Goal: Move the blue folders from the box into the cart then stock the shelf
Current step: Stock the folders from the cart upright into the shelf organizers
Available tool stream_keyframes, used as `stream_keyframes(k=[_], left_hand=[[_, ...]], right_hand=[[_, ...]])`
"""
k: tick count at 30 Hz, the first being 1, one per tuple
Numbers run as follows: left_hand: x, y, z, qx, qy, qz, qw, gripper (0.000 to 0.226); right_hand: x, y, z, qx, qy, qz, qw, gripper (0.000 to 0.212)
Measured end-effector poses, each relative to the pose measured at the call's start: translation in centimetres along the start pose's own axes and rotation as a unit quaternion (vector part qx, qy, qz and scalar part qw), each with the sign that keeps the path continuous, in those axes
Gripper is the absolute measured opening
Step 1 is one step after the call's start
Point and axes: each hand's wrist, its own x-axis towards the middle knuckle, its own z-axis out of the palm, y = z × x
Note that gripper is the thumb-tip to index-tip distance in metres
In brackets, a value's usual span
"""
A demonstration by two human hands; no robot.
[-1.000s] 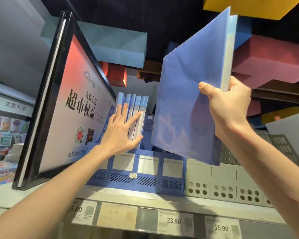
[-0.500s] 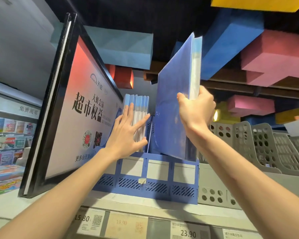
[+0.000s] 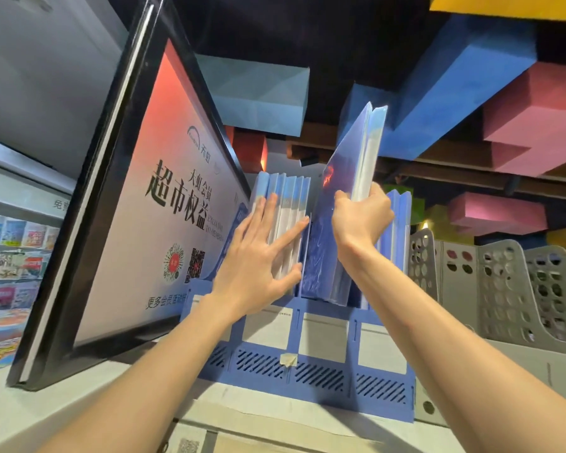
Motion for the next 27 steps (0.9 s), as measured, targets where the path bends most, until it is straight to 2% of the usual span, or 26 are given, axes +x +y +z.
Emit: stream_keyframes(k=[3,11,17,21,24,27], left_hand=[[0.1,0.1,-0.1,-0.014,-0.006,-0.002,1.0,0.074],[0.2,0.4,-0.5,-0.024,-0.026,0.011,0.999,0.099],[0.2,0.9,-0.3,-0.04,-0.021,0.001,0.999,0.1],[0.2,1.0,-0.4,-0.049,-0.028,0.0,0.998,0.096],[0.2,1.0,-0.5,-0.062,-0.031,0.003,0.998,0.094],[0.2,0.9,-0.7,-0.077,-0.039,0.004,0.996,0.093]], right_hand=[[-0.1,0.8,1.0,0.005,-0.013,-0.018,1.0,0.012],[0.1,2.3,2.6,-0.02,-0.06,-0.024,0.998,0.019],[0.1,2.7,2.5,-0.012,-0.101,-0.024,0.994,0.013],[0.0,2.4,0.9,0.001,-0.174,0.005,0.985,0.019],[-0.5,2.3,-0.7,0.038,-0.241,0.051,0.968,0.043],[-1.2,2.9,-2.1,0.048,-0.294,0.066,0.952,0.045]])
